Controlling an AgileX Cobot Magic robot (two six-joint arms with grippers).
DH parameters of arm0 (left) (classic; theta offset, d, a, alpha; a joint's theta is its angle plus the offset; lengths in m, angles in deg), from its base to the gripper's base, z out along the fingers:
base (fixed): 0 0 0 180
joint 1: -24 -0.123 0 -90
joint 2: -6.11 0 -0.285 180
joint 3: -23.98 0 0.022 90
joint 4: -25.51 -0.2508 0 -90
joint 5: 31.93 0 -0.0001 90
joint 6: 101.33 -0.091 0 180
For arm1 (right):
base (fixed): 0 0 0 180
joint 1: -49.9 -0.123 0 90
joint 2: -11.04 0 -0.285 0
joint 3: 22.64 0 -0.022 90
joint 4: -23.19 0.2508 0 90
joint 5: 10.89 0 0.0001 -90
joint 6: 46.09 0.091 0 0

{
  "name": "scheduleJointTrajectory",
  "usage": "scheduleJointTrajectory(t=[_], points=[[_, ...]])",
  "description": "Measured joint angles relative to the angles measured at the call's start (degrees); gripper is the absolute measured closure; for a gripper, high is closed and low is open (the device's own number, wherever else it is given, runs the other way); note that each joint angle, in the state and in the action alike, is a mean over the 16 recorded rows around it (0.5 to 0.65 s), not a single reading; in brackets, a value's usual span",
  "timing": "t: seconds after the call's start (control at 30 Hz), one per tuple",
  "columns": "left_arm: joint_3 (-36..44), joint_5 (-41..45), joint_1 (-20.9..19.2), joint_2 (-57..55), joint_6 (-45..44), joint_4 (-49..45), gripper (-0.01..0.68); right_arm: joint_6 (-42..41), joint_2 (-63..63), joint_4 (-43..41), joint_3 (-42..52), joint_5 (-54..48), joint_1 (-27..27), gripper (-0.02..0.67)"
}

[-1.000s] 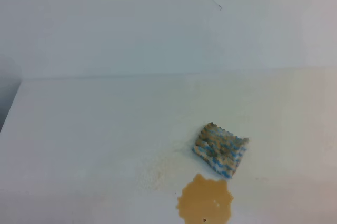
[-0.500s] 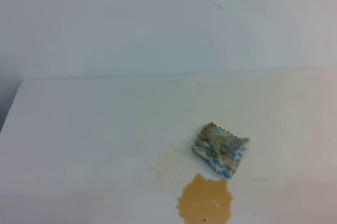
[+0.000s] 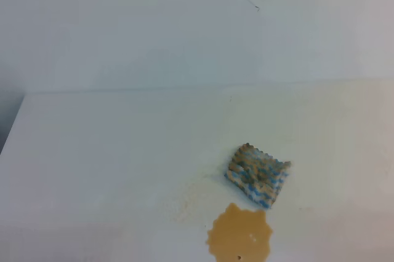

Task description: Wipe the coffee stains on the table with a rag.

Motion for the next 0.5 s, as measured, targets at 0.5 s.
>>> scheduleJointTrajectory(t=[0.5], points=[[0.00,0.00,0.00,0.00,0.00,0.00,0.672,0.00,-0.39,-0.01,0.46,0.23,0.01,0.652]])
